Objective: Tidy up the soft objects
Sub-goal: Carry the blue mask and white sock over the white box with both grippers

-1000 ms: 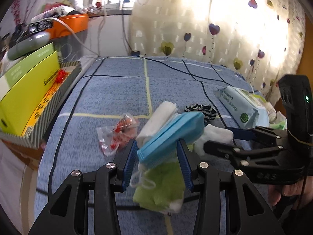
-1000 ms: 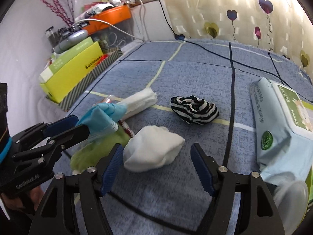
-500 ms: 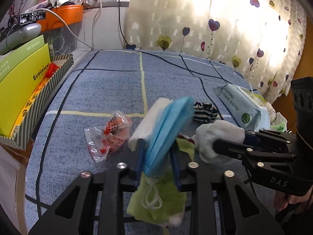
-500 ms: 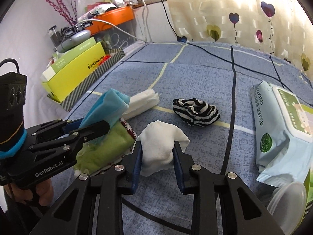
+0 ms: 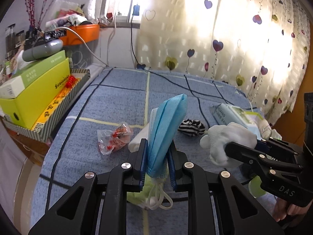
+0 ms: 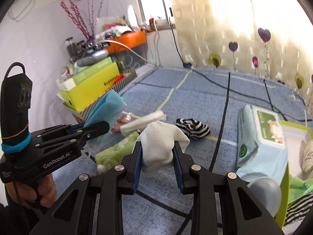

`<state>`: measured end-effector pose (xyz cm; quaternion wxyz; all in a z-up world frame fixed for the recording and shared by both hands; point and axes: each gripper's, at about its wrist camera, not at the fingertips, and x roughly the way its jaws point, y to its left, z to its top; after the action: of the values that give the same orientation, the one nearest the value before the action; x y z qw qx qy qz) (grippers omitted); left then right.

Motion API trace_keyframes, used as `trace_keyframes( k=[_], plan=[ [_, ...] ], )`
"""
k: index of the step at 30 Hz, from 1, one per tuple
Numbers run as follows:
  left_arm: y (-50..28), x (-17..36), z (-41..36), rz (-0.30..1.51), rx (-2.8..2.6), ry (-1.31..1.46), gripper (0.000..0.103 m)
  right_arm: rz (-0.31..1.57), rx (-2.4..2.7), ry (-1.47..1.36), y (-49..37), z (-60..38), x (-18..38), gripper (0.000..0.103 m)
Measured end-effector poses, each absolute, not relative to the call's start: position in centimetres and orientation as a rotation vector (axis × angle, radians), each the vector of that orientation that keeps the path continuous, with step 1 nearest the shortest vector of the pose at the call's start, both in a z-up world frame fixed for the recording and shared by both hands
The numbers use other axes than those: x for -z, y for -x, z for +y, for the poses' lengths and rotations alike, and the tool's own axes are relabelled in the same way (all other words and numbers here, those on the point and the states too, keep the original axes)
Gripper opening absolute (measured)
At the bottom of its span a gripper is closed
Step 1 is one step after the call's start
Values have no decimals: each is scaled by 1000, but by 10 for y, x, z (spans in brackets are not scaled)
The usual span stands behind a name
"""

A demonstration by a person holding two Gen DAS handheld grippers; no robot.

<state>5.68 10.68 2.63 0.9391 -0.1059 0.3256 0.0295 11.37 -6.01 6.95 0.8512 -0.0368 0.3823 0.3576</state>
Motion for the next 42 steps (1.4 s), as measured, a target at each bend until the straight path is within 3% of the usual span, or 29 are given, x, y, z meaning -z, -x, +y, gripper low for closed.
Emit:
trace_keyframes(
  k=[42],
  plan=[
    [-41, -63, -10, 618, 42, 134, 20, 657, -645, 3, -78, -196, -112, 28]
  ],
)
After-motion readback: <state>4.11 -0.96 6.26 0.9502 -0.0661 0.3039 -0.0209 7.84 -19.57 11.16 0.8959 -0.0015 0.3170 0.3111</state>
